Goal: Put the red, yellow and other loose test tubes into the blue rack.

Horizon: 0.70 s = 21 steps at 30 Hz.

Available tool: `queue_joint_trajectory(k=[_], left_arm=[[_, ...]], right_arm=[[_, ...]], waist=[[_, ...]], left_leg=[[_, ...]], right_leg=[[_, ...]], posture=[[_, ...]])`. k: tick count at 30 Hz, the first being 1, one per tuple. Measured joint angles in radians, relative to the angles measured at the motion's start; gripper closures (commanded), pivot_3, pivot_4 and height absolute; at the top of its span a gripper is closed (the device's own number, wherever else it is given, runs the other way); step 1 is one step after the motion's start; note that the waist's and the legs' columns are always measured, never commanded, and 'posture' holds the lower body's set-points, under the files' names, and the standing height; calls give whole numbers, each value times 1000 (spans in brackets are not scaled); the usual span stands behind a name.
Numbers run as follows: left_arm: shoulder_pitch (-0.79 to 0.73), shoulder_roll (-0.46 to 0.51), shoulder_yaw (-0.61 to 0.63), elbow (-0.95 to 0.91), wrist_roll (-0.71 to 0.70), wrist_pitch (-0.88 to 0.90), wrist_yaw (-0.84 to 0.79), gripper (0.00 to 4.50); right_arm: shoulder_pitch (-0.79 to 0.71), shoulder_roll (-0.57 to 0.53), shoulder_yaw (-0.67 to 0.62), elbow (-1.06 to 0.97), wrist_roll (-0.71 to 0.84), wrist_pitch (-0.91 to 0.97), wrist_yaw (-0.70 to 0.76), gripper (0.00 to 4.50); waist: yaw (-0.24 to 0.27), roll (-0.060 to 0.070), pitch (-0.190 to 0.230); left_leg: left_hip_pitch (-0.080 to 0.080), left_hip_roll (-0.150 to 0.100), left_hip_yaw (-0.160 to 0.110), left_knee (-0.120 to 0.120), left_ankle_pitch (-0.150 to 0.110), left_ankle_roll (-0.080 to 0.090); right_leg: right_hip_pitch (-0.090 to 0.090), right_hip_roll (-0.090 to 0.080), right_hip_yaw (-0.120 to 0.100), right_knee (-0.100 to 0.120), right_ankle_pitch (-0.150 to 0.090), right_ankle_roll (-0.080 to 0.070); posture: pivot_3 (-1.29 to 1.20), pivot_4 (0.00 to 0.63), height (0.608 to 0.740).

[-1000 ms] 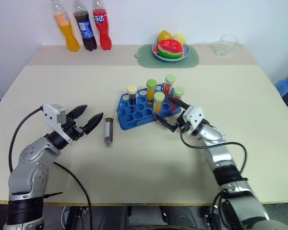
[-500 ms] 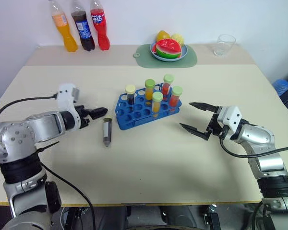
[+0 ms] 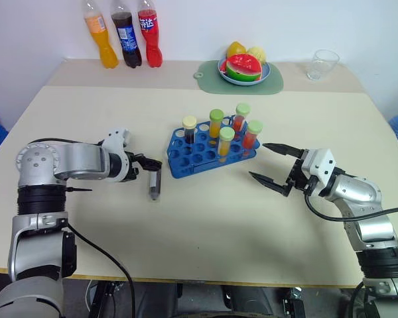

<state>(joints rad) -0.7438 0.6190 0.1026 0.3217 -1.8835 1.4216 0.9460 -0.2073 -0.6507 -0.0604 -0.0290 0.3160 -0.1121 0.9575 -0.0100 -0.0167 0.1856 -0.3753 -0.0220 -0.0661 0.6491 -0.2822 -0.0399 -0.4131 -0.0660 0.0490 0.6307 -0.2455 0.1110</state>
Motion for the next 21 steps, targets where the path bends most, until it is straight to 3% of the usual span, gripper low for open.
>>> queue_joint_trajectory(k=[10, 13, 18, 21], left_arm=[[-119, -123, -35, 133, -72, -106, 299, 332], [-139, -149, -28, 163, -74, -123, 366, 1151], [-148, -192, 15, 200, -84, -161, 482, 3552], [-149, -211, 45, 204, -90, -165, 525, 3687]], right_arm=[[87, -56, 0, -94, 51, 17, 106, 388], [95, -65, 0, -109, 52, 17, 121, 347], [94, -65, 0, -114, 53, 18, 128, 347], [93, -66, 0, -115, 54, 19, 137, 347]], waist=[[1, 0, 0], [1, 0, 0], [2, 0, -1], [2, 0, -1]], left_leg=[[1, -4, 0, 0, 4, -6], [2, -4, 0, 1, 4, -6], [2, -4, 0, 1, 4, -7], [2, -4, 1, 1, 4, -7]], right_leg=[[1, 2, -1, 0, 0, 0], [3, 2, -1, 0, 0, 0], [3, 1, -1, 0, 0, 0], [3, 1, -1, 0, 0, 0]], posture=[[0, 150, 740], [0, 150, 740], [0, 150, 740], [0, 150, 740]])
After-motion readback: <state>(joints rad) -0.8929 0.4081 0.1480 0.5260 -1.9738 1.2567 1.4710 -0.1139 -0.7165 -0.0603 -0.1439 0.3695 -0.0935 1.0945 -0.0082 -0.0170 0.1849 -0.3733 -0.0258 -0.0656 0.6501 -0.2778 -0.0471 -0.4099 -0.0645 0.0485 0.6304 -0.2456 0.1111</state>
